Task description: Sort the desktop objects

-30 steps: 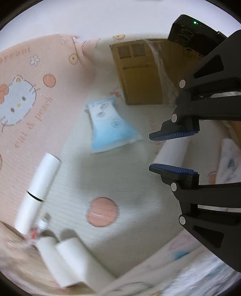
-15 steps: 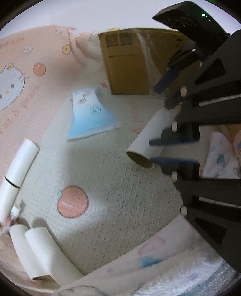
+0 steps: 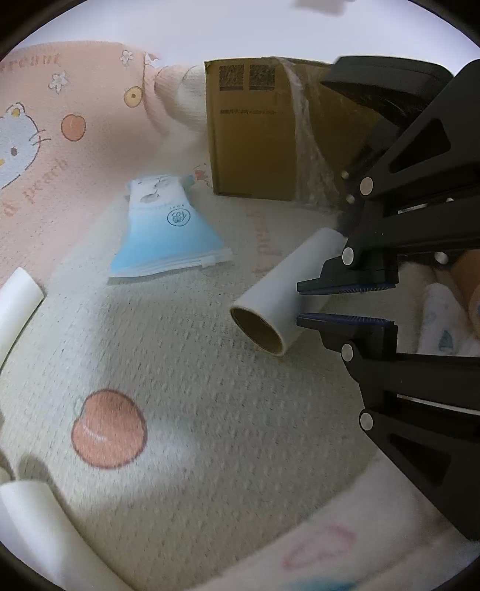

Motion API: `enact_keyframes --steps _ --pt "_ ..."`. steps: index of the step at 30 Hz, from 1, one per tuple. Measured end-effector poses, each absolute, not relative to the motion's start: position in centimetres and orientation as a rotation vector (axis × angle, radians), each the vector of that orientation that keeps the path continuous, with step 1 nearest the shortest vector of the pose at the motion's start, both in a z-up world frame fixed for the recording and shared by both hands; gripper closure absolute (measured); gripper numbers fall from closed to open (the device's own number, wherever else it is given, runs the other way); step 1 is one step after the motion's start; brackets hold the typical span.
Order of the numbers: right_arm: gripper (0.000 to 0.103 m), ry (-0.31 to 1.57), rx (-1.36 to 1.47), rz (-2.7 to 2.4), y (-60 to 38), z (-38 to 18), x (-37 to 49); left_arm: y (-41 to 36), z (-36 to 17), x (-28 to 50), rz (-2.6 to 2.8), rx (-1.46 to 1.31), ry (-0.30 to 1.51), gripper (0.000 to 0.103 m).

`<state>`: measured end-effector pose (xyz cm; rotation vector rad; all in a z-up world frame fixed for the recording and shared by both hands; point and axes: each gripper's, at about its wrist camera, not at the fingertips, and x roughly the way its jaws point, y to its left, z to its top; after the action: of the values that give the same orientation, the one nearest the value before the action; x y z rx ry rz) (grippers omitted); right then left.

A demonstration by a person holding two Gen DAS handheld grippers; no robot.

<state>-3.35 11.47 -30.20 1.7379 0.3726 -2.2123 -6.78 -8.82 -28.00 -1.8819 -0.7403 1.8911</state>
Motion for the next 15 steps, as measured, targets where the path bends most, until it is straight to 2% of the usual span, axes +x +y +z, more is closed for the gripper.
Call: enact_keyframes --steps 4,7,11,15 --pt "0.066 0.312 1.724 -2.176 11.1 -30.4 -3.0 -8.9 -28.4 -7.7 1.868 -1.848 -0.801 0.093" --pt "0.066 0.285 1.696 -2.182 11.1 -29.7 -3.0 -9.0 -28.4 -8.4 1.868 -1.812 -0.813 0.088" --pt "0.066 0.341 1.694 -2.223 11.5 -29.0 -3.1 -9.1 -28.4 -9.3 1.872 -1.778 -0.823 0.086" --pt "0.066 0.387 1.679 -2.255 12.2 -28.1 -3.0 -9.2 -29.3 -9.6 1.832 -1.755 -0.874 0.078"
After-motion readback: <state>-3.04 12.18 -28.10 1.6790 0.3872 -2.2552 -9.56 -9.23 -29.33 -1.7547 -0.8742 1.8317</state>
